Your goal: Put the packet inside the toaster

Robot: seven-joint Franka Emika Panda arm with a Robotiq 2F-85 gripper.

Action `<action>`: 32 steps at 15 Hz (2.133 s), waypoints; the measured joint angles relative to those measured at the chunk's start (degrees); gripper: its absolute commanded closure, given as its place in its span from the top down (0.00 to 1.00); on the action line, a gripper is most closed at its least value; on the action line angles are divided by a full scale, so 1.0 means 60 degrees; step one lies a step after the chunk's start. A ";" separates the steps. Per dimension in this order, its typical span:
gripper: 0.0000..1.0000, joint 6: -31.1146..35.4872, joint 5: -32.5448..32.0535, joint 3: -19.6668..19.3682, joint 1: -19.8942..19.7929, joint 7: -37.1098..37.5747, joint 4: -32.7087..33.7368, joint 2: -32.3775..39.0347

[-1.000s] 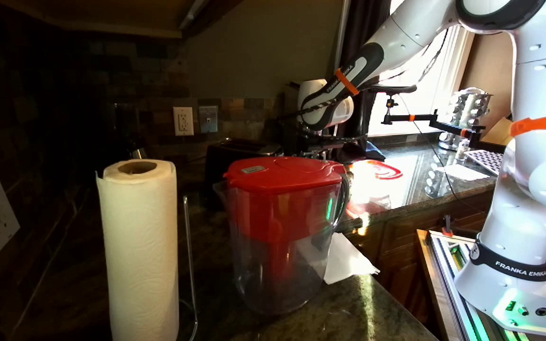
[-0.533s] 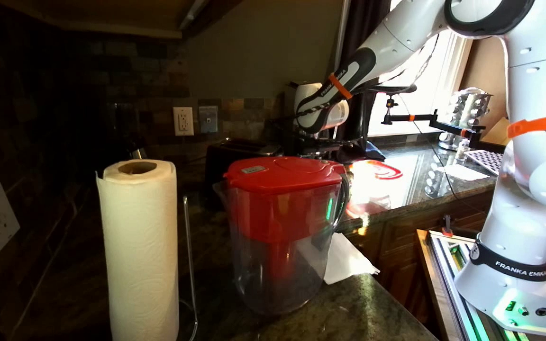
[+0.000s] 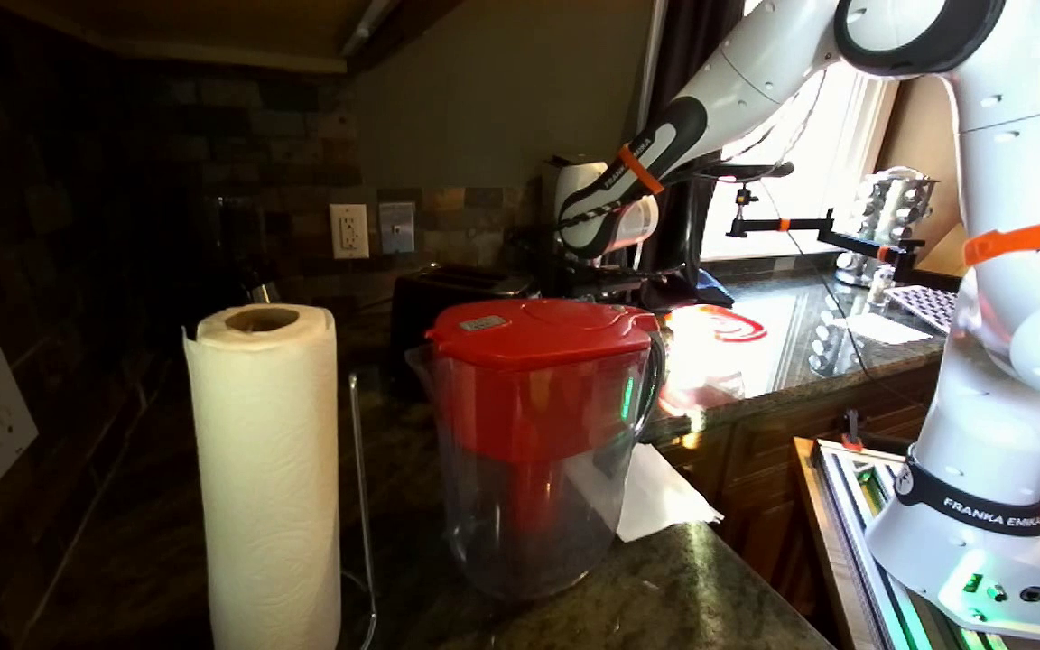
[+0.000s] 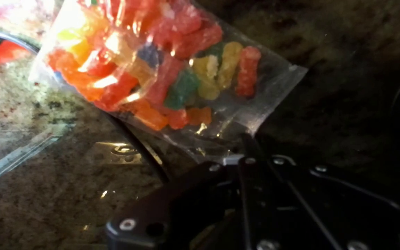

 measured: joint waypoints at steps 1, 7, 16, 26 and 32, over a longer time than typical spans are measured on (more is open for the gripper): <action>0.00 0.0000 0.0000 0.0000 0.0006 -0.0001 0.0011 0.0001; 0.00 0.0000 0.0018 0.0000 0.0013 -0.0128 0.0071 -0.0072; 0.00 -0.0007 0.0021 0.0021 0.0025 -0.1921 -0.0785 -0.1840; 0.00 -0.0080 -0.0027 0.0012 0.0013 -0.3718 -0.2124 -0.3770; 0.00 -0.0523 -0.0055 -0.0004 -0.0005 -0.4891 -0.2504 -0.4626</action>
